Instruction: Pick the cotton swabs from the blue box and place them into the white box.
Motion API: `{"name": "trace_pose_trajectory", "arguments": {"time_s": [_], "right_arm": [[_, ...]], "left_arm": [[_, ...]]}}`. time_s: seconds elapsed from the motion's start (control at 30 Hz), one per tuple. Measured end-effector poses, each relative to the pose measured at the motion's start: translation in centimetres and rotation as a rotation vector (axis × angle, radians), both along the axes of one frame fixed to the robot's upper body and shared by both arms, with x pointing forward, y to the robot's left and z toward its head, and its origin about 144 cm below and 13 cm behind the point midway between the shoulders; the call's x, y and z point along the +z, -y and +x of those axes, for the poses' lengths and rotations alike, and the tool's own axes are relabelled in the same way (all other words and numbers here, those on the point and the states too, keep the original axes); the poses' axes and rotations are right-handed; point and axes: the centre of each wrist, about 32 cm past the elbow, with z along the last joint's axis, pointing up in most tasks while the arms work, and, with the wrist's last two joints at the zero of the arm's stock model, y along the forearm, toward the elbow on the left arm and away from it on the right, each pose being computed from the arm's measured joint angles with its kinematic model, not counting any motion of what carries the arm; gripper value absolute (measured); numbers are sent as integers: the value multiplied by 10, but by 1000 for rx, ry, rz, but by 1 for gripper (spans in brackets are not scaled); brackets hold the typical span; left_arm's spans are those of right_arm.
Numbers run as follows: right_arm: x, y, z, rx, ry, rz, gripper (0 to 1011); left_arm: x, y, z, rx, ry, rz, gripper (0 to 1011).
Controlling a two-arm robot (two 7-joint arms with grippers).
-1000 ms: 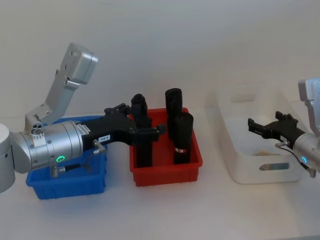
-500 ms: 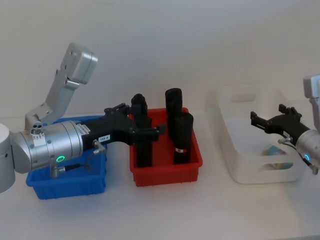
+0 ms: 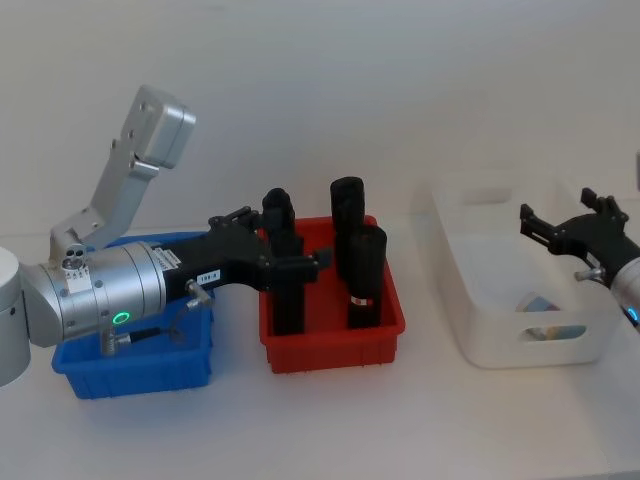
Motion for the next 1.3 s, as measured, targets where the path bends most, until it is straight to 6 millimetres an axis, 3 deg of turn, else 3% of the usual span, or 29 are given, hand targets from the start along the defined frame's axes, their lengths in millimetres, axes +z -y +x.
{"name": "trace_pose_trajectory", "arguments": {"time_s": [0.8,1.3], "right_arm": [[5,1,-21,-27,75,-5,1002],[-5,-23,-55,27,68,7,1001]], "left_arm": [[-2,1,-1,7,6,1,1004],[-35,17,-8,136,95,29,1004]]}}
